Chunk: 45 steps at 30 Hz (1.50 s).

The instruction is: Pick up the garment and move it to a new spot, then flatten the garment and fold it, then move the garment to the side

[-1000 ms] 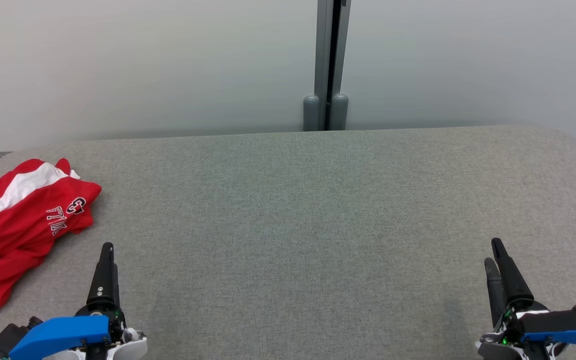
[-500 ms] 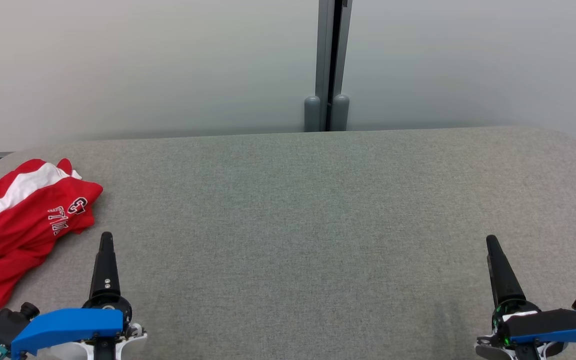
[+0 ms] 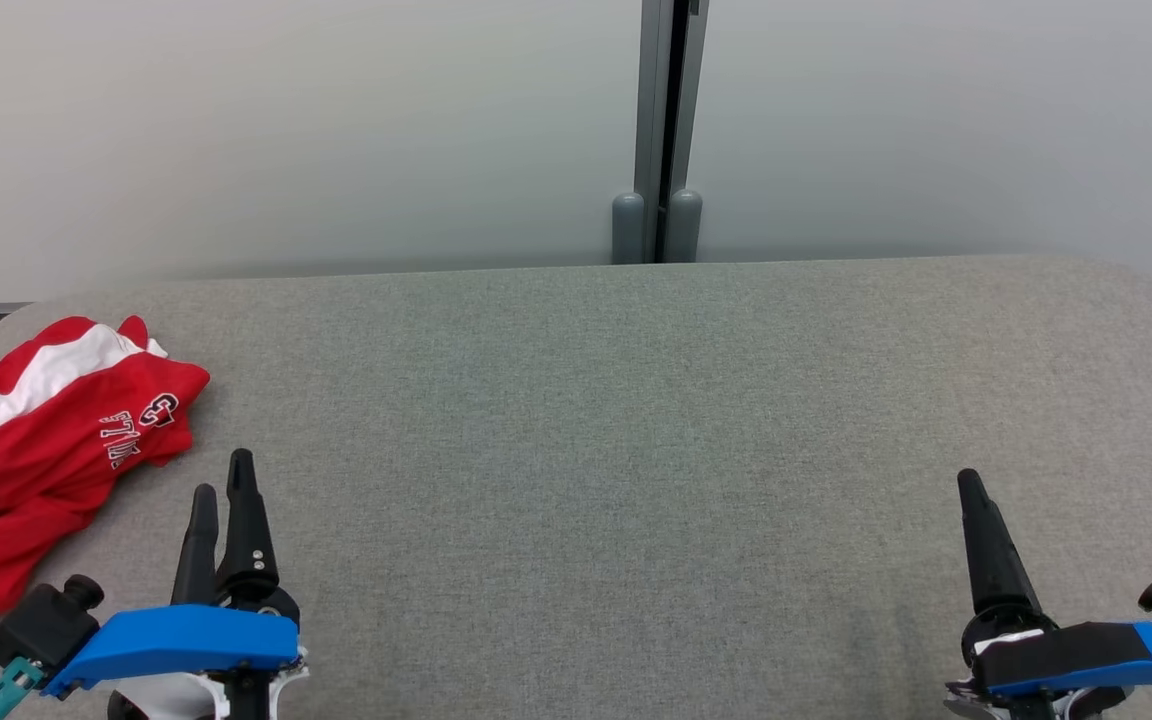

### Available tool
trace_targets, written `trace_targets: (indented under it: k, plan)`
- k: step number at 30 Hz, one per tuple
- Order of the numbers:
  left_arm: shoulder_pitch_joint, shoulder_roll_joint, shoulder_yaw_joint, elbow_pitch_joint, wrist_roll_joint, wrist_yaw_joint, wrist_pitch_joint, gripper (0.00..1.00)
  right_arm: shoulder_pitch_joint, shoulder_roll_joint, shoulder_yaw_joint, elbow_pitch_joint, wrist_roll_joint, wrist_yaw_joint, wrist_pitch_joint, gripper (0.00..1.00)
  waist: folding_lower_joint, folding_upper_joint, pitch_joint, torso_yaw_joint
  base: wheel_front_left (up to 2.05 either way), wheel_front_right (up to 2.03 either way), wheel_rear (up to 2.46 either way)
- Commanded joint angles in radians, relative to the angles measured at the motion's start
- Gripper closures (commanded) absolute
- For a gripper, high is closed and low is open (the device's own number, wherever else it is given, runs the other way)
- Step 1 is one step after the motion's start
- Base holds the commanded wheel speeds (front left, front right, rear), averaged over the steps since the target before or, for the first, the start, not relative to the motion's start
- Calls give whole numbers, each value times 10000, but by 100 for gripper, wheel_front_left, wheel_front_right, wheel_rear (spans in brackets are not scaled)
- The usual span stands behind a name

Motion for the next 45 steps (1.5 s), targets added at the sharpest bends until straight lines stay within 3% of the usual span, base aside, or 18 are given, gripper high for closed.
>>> trace_targets:
  k: [1,18,45]
  plan:
    - [-104,85,-16,-177,362,18,-81,0,-69,-71,39,-184,-273,15,-86,0,0,0,3,3,0,0,0]
    - [-31,164,-347,54,3537,199,-579,0,25,-87,209,-307,-2629,19,-594,0,0,0,-12,6,0,0,0]
    - [-253,422,-877,887,6488,382,-1258,0,132,-110,508,-6,-5761,25,-1263,0,0,0,-34,94,0,0,0]
